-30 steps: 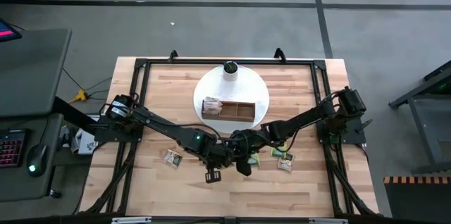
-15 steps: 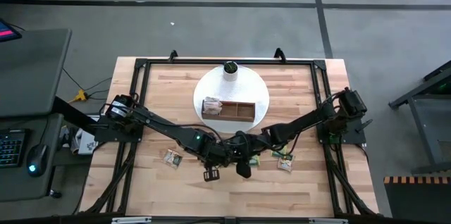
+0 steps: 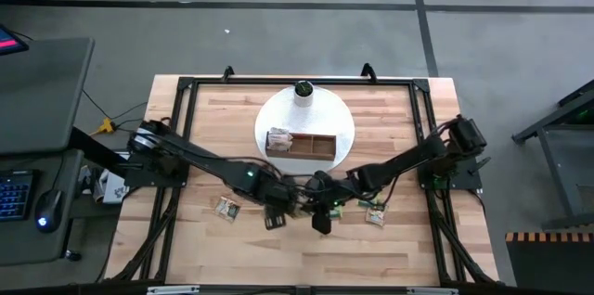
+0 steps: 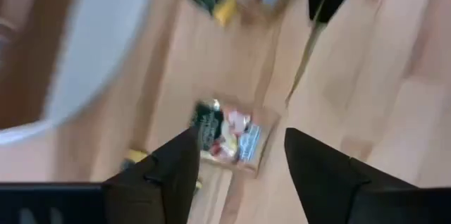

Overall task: Pick & Place Tea
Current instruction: Put the yellow tea bag into the middle section of the wooden organizer

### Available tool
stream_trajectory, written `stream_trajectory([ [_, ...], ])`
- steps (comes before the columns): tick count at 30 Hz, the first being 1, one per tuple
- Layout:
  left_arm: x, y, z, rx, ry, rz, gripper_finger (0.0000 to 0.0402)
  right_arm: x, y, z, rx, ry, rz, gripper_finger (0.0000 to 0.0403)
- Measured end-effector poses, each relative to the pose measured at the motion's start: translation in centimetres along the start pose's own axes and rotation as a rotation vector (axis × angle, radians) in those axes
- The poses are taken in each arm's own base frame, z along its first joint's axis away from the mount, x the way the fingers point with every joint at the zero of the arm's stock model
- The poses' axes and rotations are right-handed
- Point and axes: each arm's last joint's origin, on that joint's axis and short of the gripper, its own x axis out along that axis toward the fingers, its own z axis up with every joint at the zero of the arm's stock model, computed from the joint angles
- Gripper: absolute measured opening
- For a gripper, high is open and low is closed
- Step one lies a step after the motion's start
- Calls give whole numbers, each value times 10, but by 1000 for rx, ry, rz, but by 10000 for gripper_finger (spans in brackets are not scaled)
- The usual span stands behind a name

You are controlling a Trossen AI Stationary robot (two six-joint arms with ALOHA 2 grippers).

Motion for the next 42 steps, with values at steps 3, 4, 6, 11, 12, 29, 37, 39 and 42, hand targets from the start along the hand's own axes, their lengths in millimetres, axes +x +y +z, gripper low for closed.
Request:
stream_trajectory([
  [3, -28, 9, -4, -27, -87, 59, 209, -15, 8, 7, -14, -71, -33, 0],
  [4, -37, 12, -9, -33, -102, 85, 209, -22, 12, 9, -20, -93, -48, 0],
  [6, -54, 17, -8, -88, -207, 94, 209, -36, 19, 14, -38, -156, -91, 0],
  [11, -88, 35, -27, -199, -379, 142, 209, -67, 31, 19, -60, -382, -159, 0],
  [12, -92, 40, -33, -212, -391, 156, 209, -73, 31, 15, -51, -430, -164, 0],
  [29, -93, 39, -31, -339, -1011, -294, 209, -129, 13, -35, -14, -1153, -133, 0],
  [37, -98, 57, -7, -367, -1148, -417, 209, -131, 16, -15, -89, -1205, -83, 0],
  [39, -95, 62, -4, -376, -1149, -400, 209, -131, 17, -12, -95, -1211, -81, 0],
  [42, -97, 67, -1, -377, -1168, -420, 209, -130, 17, -12, -95, -1202, -81, 0],
])
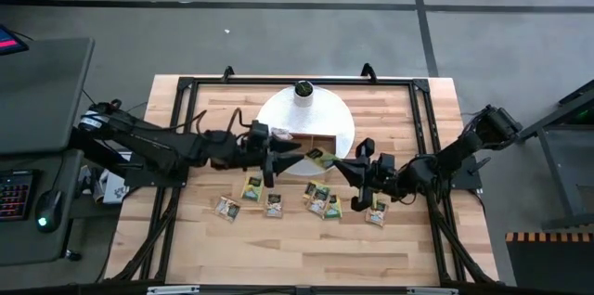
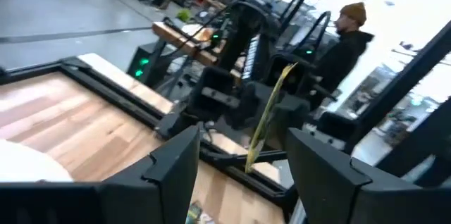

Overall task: Pick & Place Tea
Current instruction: Put the yellow tea bag into the middle section of the wooden organizer

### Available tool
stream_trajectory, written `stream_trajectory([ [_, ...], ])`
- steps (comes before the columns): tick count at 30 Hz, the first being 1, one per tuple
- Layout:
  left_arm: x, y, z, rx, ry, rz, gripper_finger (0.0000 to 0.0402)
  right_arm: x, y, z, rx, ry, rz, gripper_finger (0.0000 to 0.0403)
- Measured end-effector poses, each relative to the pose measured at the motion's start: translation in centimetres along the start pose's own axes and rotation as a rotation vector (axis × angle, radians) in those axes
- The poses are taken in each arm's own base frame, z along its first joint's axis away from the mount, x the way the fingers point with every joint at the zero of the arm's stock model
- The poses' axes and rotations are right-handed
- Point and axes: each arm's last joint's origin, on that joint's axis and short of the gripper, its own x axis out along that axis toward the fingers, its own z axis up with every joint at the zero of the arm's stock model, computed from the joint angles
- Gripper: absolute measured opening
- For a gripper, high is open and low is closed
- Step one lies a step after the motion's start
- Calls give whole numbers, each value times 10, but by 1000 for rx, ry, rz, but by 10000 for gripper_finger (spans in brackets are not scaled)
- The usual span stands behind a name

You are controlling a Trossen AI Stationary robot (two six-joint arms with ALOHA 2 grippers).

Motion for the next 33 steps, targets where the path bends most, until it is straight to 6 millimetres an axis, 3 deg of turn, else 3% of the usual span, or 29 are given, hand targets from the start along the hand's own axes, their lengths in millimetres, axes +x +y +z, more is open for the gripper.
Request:
stream_trajectory([
  [8, 4, 5, 9, 4, 5, -107, 209, 0, 0, -2, 12, 18, 5, 0],
  [33, 3, 5, 1, 35, 135, -186, 209, -1, 2, -7, 101, 60, 53, 0],
])
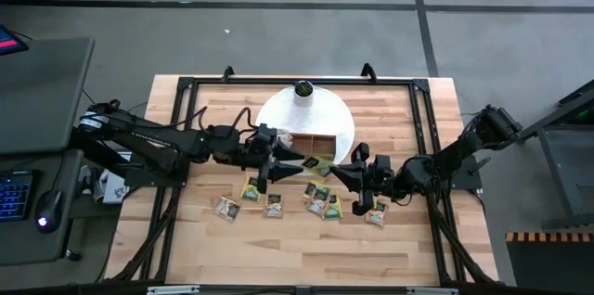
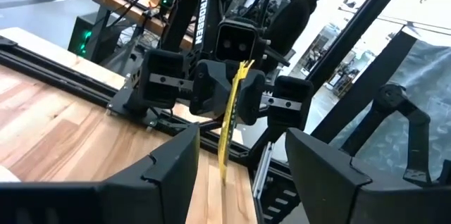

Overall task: Pick & Place Tea
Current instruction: Put the yellow tea bag into the middle section of the wooden organizer

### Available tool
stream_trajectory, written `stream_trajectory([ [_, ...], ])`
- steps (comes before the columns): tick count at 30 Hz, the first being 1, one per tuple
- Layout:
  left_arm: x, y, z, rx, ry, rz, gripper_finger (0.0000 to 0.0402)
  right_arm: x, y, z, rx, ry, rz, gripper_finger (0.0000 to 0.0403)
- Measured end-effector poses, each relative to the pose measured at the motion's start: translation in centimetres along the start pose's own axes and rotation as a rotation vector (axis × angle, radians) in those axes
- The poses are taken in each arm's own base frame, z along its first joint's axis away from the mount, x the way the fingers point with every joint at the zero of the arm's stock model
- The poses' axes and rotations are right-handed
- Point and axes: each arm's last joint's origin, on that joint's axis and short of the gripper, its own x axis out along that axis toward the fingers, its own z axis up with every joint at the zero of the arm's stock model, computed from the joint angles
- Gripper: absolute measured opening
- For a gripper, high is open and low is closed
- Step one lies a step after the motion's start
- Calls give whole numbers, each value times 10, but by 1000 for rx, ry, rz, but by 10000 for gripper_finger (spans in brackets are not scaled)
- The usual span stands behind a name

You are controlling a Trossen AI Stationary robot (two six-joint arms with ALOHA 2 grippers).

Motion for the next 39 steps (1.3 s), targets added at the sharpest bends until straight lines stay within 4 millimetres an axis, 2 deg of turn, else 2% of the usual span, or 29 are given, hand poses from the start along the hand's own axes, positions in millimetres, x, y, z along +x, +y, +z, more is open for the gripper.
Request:
stream_trajectory([
  [10, 0, 0, 0, 0, 2, 1, 209, 0, 0, 0, 4, 4, 3, 0],
  [19, 20, 7, -12, 8, 44, 23, 209, 0, 0, -1, 4, 6, 9, 0],
  [24, 21, 8, -2, 23, 24, 30, 209, 0, 0, -1, 7, 9, 8, 0],
  [31, 18, 7, -1, 31, 36, 29, 208, 0, 0, -3, 12, 26, 6, 0],
  [35, 19, 8, -4, 32, 55, 40, 181, 0, 0, -3, 8, 32, 6, 0],
  [39, 18, 9, -3, 34, 47, 46, 112, 0, 0, -4, 5, 37, 5, 0],
])
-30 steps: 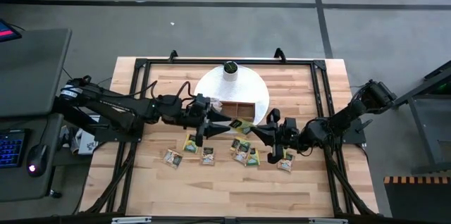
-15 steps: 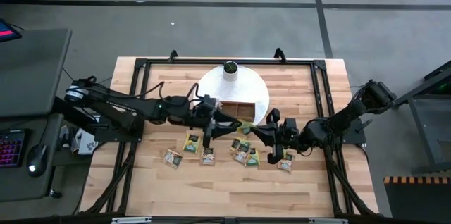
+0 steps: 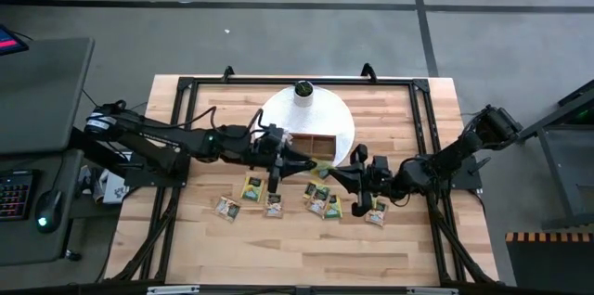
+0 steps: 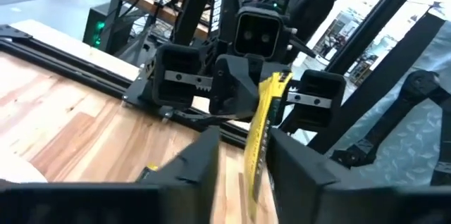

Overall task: Pick & Place Tea
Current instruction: Put the yellow tea bag into the middle section of the wooden organizer

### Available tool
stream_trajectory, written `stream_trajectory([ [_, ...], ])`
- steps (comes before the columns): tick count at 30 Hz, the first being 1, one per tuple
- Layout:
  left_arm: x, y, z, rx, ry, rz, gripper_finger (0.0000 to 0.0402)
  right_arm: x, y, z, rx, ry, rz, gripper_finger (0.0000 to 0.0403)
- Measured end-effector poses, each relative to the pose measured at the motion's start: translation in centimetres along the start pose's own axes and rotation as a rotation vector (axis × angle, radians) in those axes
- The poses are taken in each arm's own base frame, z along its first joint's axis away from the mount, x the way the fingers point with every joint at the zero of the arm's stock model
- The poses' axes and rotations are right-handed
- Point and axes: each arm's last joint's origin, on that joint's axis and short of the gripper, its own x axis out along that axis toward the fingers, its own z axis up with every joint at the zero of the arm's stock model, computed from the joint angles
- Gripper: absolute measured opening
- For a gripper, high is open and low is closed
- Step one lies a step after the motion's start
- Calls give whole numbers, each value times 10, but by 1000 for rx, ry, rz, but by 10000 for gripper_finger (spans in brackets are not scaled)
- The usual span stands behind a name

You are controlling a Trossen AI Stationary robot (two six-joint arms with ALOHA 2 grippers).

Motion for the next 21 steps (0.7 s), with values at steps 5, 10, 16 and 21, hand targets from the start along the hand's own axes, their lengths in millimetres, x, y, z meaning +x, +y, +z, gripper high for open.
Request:
stream_trajectory([
  [5, 0, 0, 0, 16, -9, 16, 11, 0, 0, 0, -1, 0, -4, 0],
  [10, 0, 0, 0, 17, -8, 17, 3, 0, 0, 0, 1, 0, -4, 0],
  [16, 0, 0, 0, 17, -7, 17, 1, 0, 0, 0, 4, 0, 6, 1],
  [21, 0, 1, 0, 17, -7, 20, 0, 0, 0, 0, 27, -2, 3, 16],
])
